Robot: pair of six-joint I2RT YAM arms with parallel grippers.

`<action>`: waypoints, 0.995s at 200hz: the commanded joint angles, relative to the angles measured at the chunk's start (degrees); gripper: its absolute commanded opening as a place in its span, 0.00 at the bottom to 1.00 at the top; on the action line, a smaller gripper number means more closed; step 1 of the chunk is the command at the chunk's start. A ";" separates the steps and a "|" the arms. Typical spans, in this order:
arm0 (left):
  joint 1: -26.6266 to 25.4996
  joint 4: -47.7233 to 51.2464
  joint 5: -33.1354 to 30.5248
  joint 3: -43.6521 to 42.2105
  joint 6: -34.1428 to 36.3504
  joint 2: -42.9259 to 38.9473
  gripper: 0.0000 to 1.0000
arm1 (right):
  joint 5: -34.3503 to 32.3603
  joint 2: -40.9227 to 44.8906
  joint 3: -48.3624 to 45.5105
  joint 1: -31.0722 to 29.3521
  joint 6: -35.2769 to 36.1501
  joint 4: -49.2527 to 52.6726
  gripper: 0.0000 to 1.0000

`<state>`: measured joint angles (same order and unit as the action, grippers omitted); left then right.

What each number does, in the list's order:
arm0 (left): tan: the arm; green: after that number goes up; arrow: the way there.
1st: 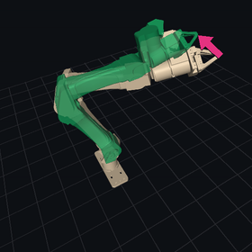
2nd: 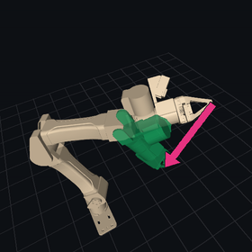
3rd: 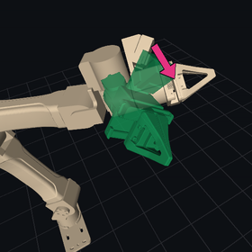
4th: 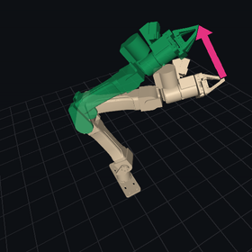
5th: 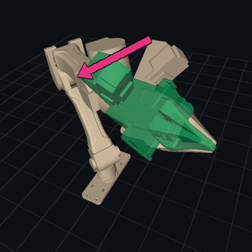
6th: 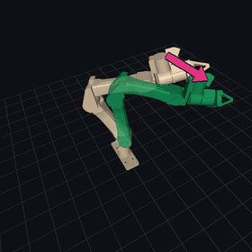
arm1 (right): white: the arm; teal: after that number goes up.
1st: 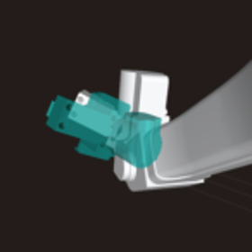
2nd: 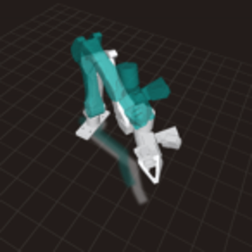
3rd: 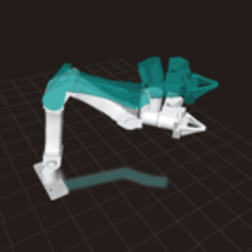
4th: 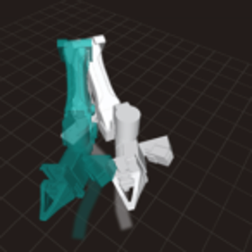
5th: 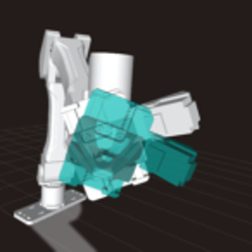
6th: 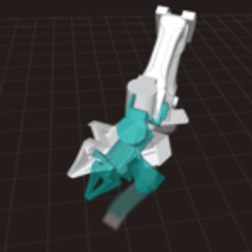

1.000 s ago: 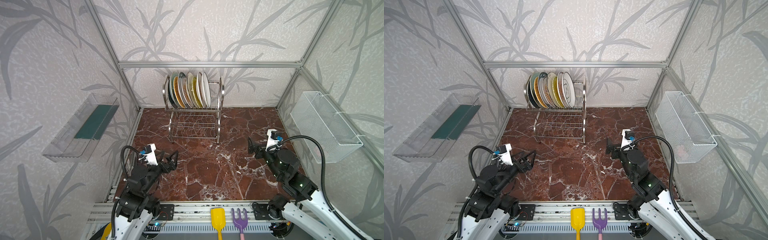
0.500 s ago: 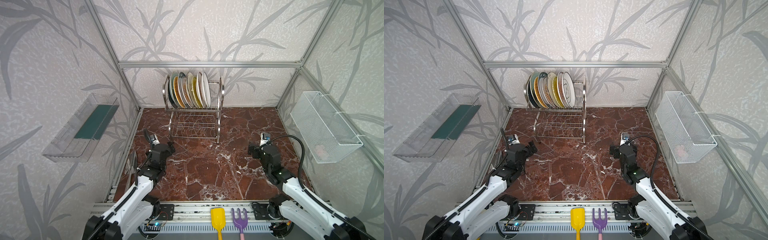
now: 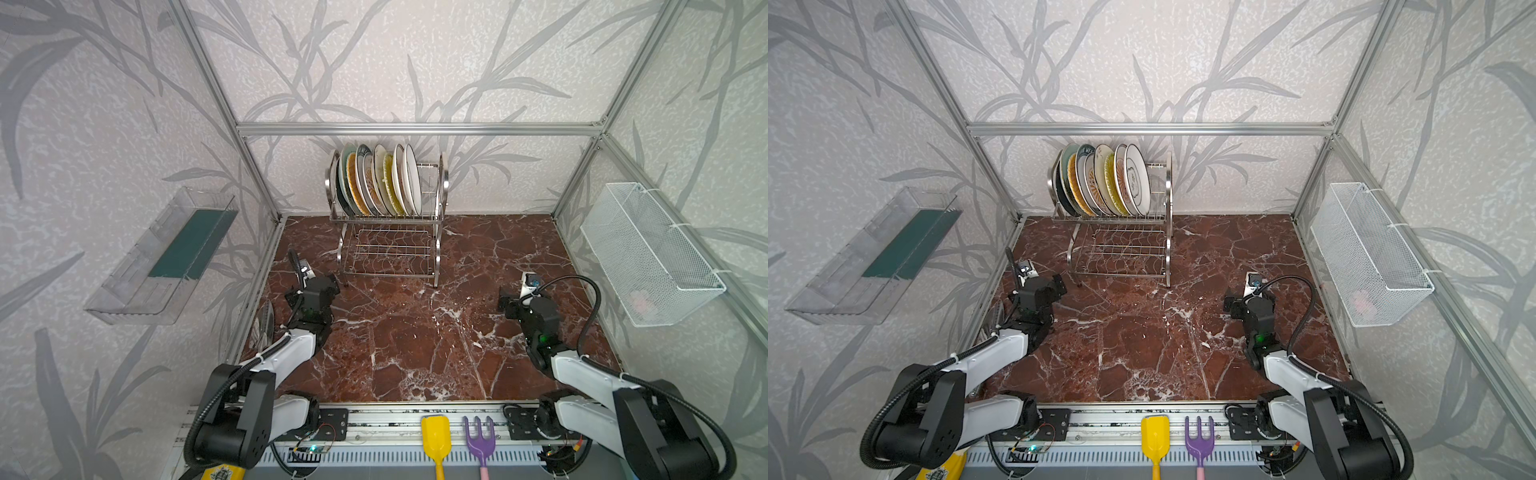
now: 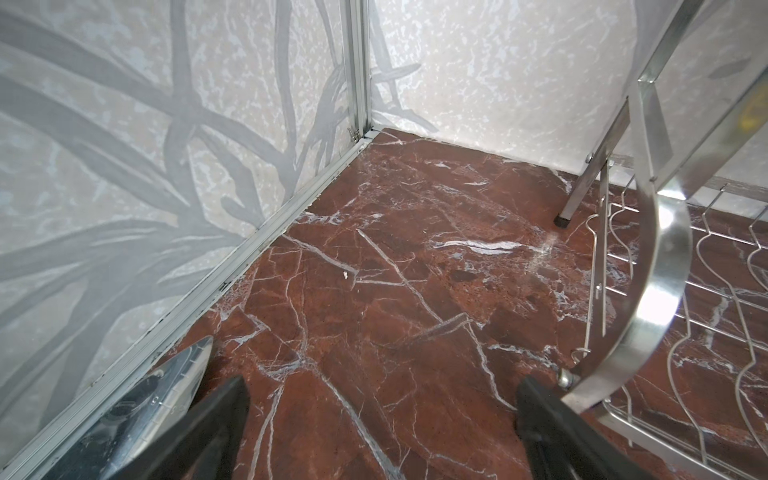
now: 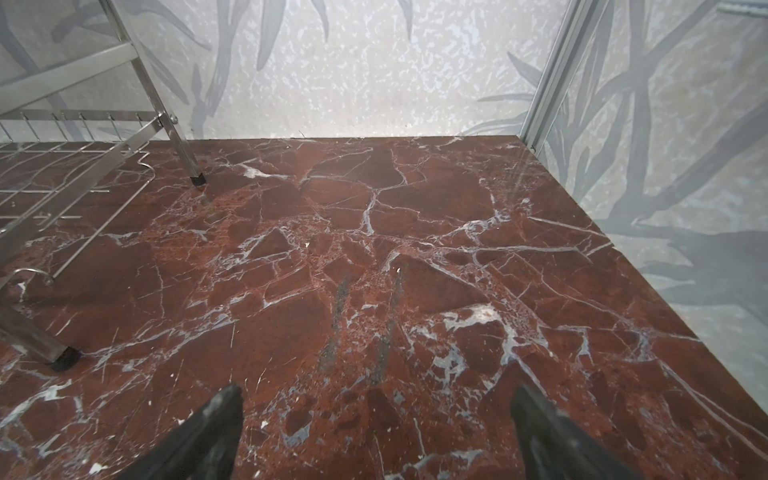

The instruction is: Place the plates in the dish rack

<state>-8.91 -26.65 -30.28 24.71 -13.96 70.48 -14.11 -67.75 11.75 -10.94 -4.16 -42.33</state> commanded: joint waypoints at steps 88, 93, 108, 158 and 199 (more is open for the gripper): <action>0.76 -16.16 -0.94 -4.70 8.80 6.53 0.99 | 8.71 -8.18 3.46 1.48 1.65 -8.91 0.99; 0.82 -16.93 -0.94 -5.06 9.24 6.51 0.99 | 9.36 -8.24 3.46 1.61 1.68 -8.93 0.99; 0.82 -24.19 -0.73 -7.99 10.95 6.33 0.99 | 9.63 -8.13 3.34 1.71 1.77 -9.17 0.99; 3.80 -49.40 0.91 -13.63 13.52 17.84 0.99 | 10.07 -8.59 4.48 2.05 1.41 -7.52 0.99; 6.48 -40.26 8.58 -10.76 11.12 16.98 0.99 | 10.33 -8.37 3.90 3.03 0.34 -8.10 0.99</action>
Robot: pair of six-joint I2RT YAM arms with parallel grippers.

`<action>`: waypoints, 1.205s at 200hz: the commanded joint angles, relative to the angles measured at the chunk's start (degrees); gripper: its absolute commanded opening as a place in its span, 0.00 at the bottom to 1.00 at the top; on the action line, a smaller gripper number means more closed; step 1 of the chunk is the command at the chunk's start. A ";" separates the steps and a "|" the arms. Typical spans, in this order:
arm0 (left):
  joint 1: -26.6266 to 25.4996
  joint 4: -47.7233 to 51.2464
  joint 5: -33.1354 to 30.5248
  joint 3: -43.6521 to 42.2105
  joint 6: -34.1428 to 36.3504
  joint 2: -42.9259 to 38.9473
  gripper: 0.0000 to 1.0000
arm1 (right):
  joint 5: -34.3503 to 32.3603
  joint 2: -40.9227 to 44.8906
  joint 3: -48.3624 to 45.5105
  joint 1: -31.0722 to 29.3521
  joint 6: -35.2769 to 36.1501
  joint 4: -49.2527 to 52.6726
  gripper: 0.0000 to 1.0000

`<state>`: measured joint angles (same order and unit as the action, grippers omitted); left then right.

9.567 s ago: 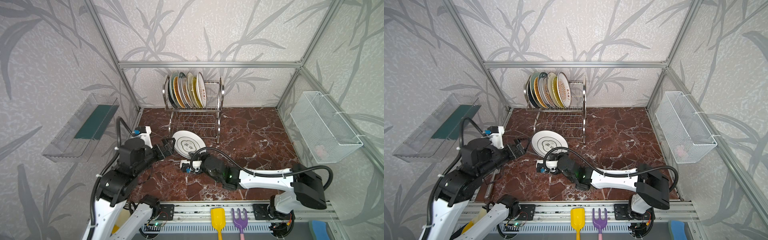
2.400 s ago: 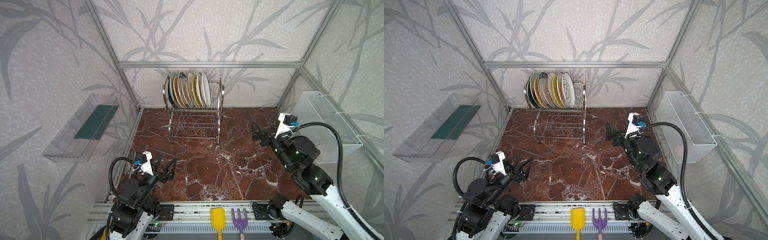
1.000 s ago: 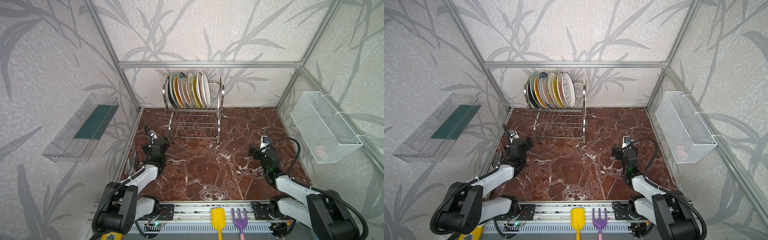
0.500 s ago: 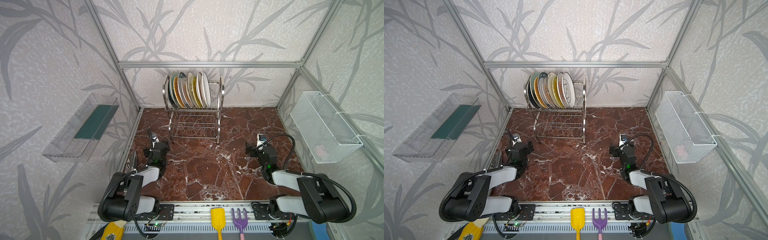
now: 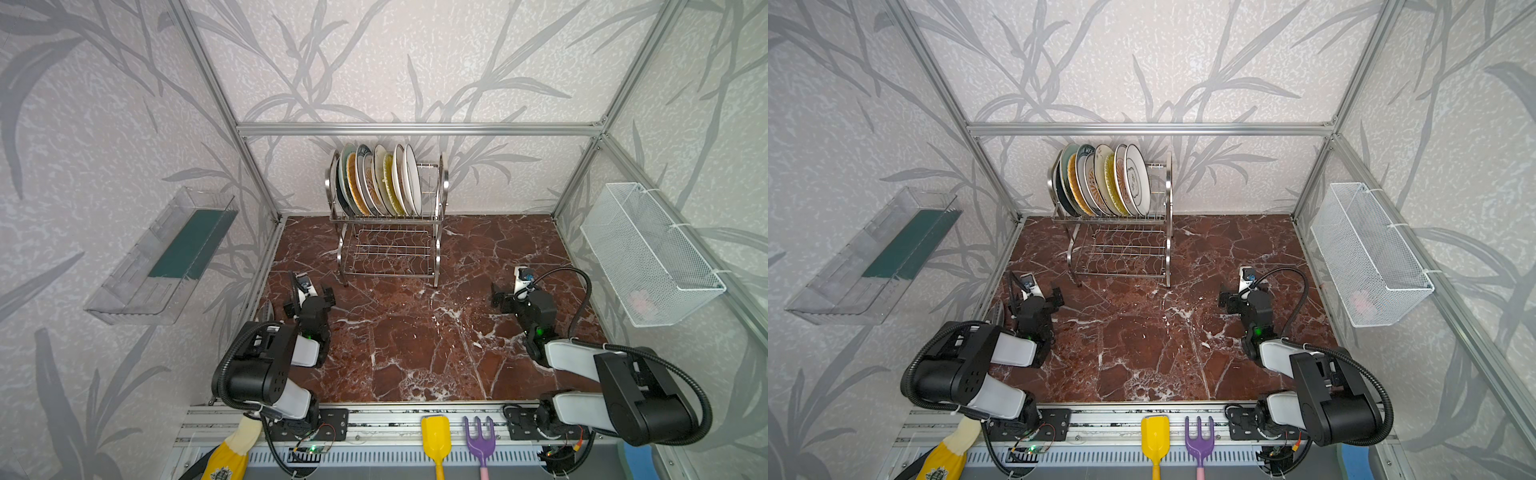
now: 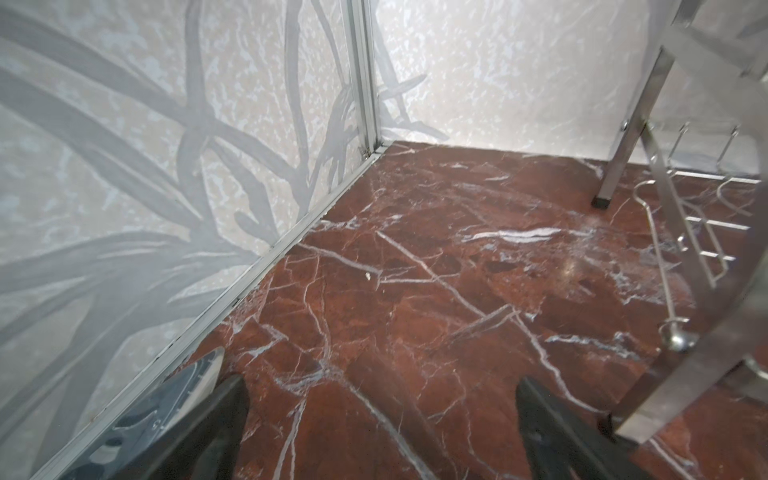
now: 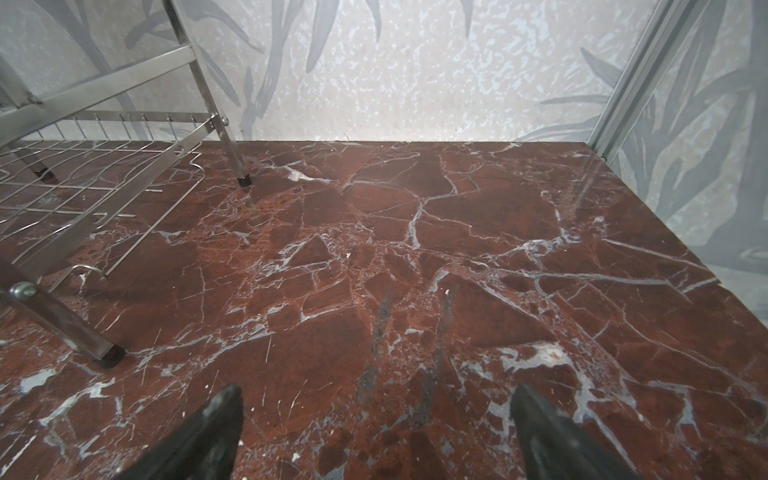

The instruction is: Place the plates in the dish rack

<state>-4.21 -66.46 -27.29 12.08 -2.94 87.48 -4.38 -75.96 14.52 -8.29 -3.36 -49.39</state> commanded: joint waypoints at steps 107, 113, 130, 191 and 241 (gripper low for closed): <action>4.12 10.62 10.20 8.46 -1.05 2.12 0.99 | 1.99 3.43 1.82 1.98 -1.02 3.20 0.99; 4.12 9.18 10.11 8.28 -0.70 2.57 0.99 | 2.58 3.00 1.75 2.27 -1.07 2.82 0.99; 4.12 9.73 10.07 8.28 -0.83 2.44 0.99 | 3.59 1.31 0.15 2.32 2.59 -1.70 0.99; 4.12 8.94 10.07 8.15 -0.58 2.69 0.99 | -0.67 -11.54 -0.11 2.41 6.34 -17.04 0.99; 4.05 8.98 9.93 8.30 -0.45 2.78 0.99 | 3.48 -15.33 4.00 2.58 7.53 -13.11 0.99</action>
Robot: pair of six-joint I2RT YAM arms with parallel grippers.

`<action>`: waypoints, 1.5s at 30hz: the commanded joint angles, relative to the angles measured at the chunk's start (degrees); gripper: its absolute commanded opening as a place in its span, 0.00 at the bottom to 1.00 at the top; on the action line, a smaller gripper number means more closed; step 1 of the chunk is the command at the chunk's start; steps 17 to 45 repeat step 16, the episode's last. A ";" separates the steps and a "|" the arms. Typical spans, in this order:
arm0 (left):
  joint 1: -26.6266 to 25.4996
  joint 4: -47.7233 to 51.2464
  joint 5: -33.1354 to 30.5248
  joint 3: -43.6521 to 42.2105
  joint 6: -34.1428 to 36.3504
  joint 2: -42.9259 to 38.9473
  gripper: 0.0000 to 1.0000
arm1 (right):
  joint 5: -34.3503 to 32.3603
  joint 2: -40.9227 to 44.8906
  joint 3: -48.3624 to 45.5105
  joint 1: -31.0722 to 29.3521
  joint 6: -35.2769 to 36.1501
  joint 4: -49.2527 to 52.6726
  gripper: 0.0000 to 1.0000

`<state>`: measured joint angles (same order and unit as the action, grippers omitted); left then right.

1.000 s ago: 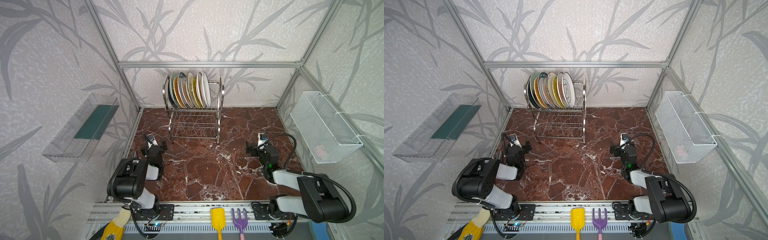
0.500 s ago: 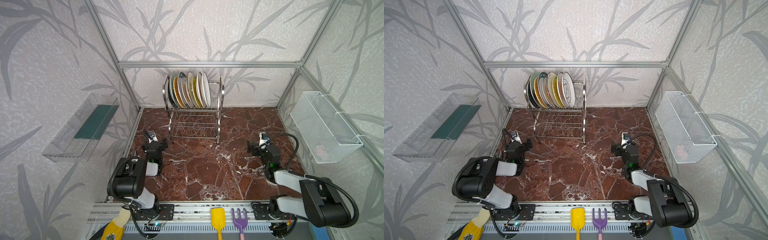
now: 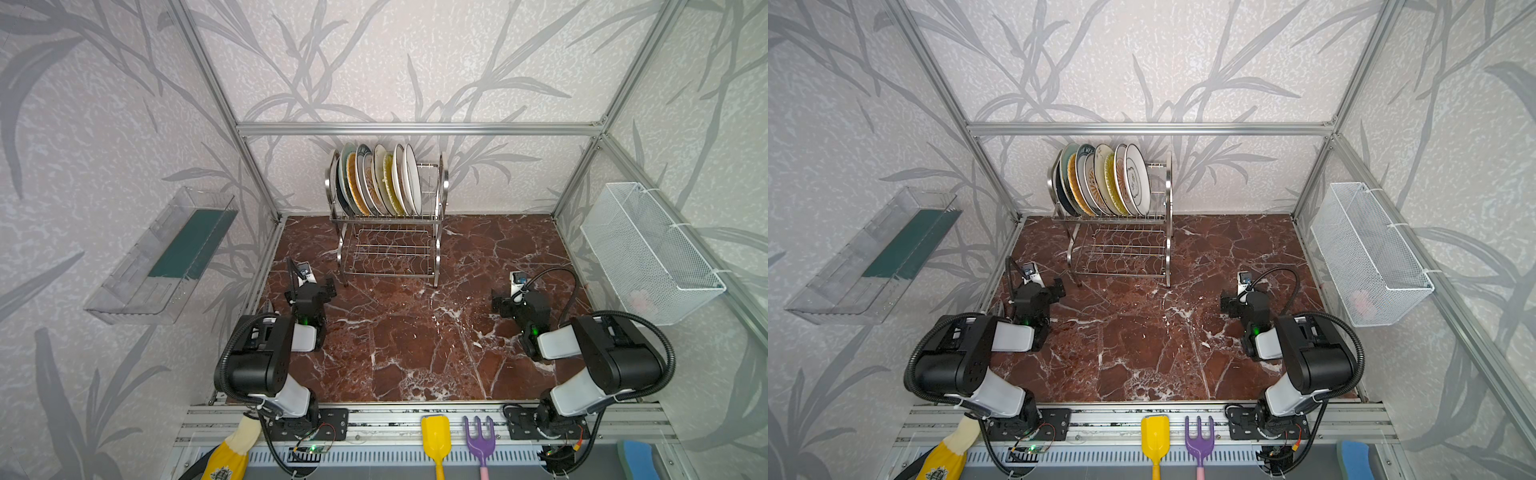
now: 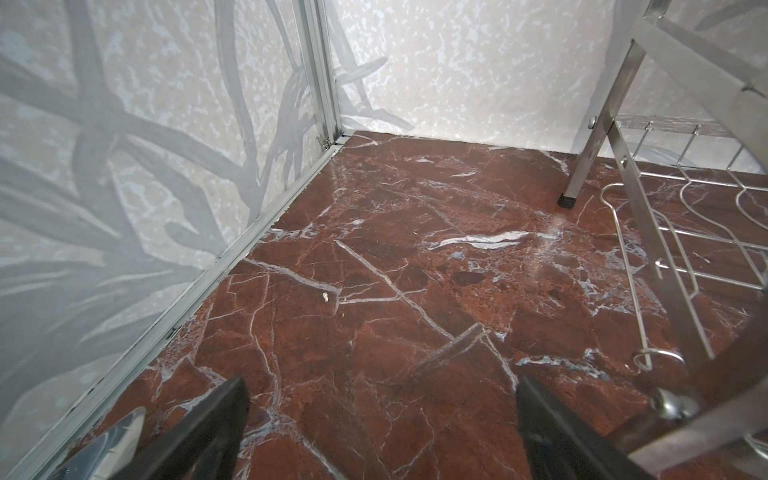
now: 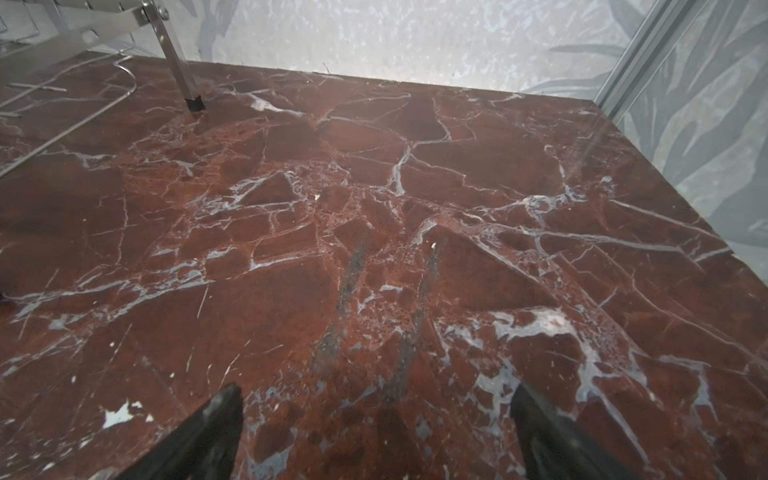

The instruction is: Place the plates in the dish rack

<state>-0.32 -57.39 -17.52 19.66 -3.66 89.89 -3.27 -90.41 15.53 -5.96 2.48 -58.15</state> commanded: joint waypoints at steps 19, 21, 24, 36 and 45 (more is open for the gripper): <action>0.01 0.72 0.82 1.02 0.72 0.33 0.99 | 1.20 -0.13 5.33 -0.99 3.21 1.54 0.99; 0.01 0.72 0.82 1.02 0.72 0.33 0.99 | 1.20 -0.13 5.33 -0.99 3.21 1.54 0.99; 0.01 0.72 0.82 1.02 0.72 0.33 0.99 | 1.20 -0.13 5.33 -0.99 3.21 1.54 0.99; 0.01 0.72 0.82 1.02 0.72 0.33 0.99 | 1.20 -0.13 5.33 -0.99 3.21 1.54 0.99; 0.01 0.72 0.82 1.02 0.72 0.33 0.99 | 1.20 -0.13 5.33 -0.99 3.21 1.54 0.99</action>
